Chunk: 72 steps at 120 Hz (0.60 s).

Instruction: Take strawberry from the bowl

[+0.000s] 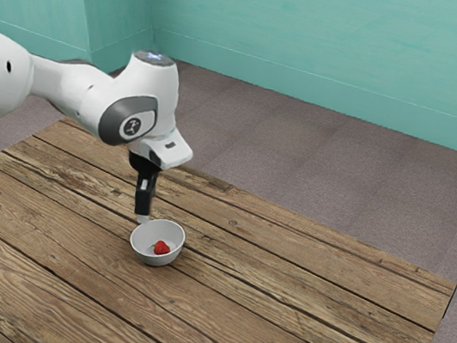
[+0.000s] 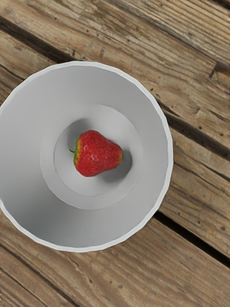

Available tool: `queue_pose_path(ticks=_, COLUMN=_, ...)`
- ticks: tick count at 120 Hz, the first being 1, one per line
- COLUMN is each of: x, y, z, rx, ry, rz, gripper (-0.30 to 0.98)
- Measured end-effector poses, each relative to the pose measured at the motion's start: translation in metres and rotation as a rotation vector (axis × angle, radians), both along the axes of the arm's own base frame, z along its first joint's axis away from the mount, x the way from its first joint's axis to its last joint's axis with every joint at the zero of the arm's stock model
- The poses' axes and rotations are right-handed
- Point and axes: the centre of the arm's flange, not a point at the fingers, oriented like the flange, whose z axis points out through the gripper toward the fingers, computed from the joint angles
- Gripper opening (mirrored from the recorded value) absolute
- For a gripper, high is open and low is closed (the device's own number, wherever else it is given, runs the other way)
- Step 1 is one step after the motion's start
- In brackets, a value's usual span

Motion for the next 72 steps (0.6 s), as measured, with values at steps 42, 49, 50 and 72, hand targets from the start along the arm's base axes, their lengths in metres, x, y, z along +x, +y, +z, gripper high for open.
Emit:
queue_pose_path(ticks=42, x=0.016, y=-0.008, z=-0.050, rx=-0.041, ry=0.018, rz=-0.155, gripper=0.43)
queue_pose_path(ticks=49, x=0.016, y=-0.011, z=-0.054, rx=-0.044, ry=0.015, rz=-0.175, gripper=0.40)
queue_pose_path(ticks=50, x=0.017, y=-0.012, z=-0.055, rx=-0.044, ry=0.015, rz=-0.177, gripper=0.40)
queue_pose_path(ticks=72, x=0.015, y=-0.017, z=-0.072, rx=-0.049, ry=0.016, rz=-0.222, gripper=0.34)
